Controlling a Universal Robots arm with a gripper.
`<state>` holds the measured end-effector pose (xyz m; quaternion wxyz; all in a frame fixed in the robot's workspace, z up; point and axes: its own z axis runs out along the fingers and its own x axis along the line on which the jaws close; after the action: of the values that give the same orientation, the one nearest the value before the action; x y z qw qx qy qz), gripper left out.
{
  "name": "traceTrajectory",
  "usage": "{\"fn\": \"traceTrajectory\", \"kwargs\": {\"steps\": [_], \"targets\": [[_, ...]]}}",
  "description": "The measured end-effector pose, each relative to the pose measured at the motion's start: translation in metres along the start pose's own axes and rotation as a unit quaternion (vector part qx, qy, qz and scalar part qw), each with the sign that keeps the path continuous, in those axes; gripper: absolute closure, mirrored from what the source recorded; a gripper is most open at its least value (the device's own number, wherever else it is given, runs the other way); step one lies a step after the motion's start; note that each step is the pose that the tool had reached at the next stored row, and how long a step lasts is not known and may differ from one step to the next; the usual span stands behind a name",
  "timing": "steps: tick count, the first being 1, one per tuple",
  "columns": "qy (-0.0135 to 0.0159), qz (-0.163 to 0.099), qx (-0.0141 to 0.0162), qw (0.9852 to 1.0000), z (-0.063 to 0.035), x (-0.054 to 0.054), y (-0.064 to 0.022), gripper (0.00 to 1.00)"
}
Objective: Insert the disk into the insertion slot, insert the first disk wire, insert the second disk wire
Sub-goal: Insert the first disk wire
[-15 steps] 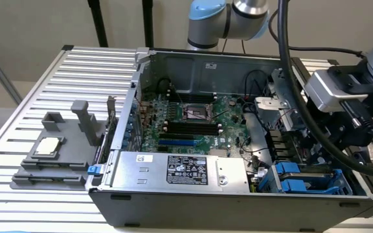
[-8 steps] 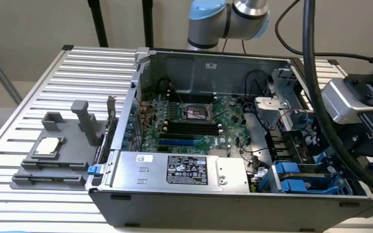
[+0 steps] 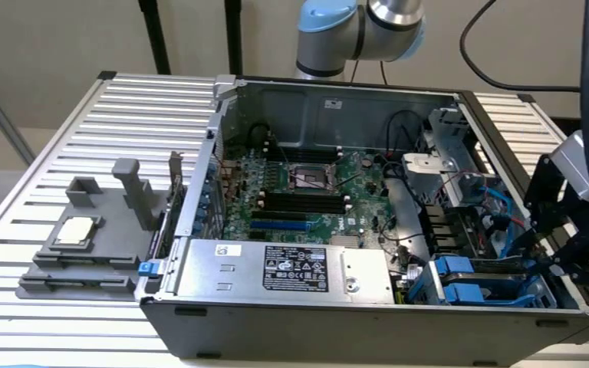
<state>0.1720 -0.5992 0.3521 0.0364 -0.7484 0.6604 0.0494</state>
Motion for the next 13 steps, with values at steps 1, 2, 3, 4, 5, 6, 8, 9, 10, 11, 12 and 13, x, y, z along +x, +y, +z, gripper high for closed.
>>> {"fn": "traceTrajectory", "kwargs": {"steps": [1,2,3,4,5,6,8,9,10,11,12,13], "targets": [[-0.0011,0.000,-0.0001,1.0000,-0.0001,0.0004,-0.0014,0.63],[-0.0016,0.000,-0.0002,1.0000,-0.0001,0.0004,-0.0016,0.63],[-0.0019,-0.001,-0.0003,1.0000,-0.0001,0.0004,-0.0016,0.63],[-0.0021,-0.002,-0.0004,1.0000,0.0000,0.0004,-0.0016,0.63],[-0.0022,-0.003,-0.0005,1.0000,0.0001,0.0002,-0.0016,0.63],[-0.0022,-0.005,-0.0009,1.0000,0.0001,-0.0002,-0.0017,0.63],[-0.0023,-0.012,-0.0020,0.9999,0.0002,-0.0005,-0.0017,0.63],[-0.0021,-0.017,-0.0026,0.9999,0.0002,-0.0009,-0.0018,0.63],[-0.0021,-0.021,-0.0032,0.9998,0.0002,-0.0012,-0.0019,0.63],[-0.0021,-0.026,-0.0039,0.9996,0.0002,-0.0013,-0.0018,0.63],[-0.0023,-0.032,-0.0046,0.9995,0.0002,-0.0013,-0.0018,0.63],[-0.0028,-0.037,-0.0052,0.9993,0.0003,-0.0013,-0.0018,0.63]]}}
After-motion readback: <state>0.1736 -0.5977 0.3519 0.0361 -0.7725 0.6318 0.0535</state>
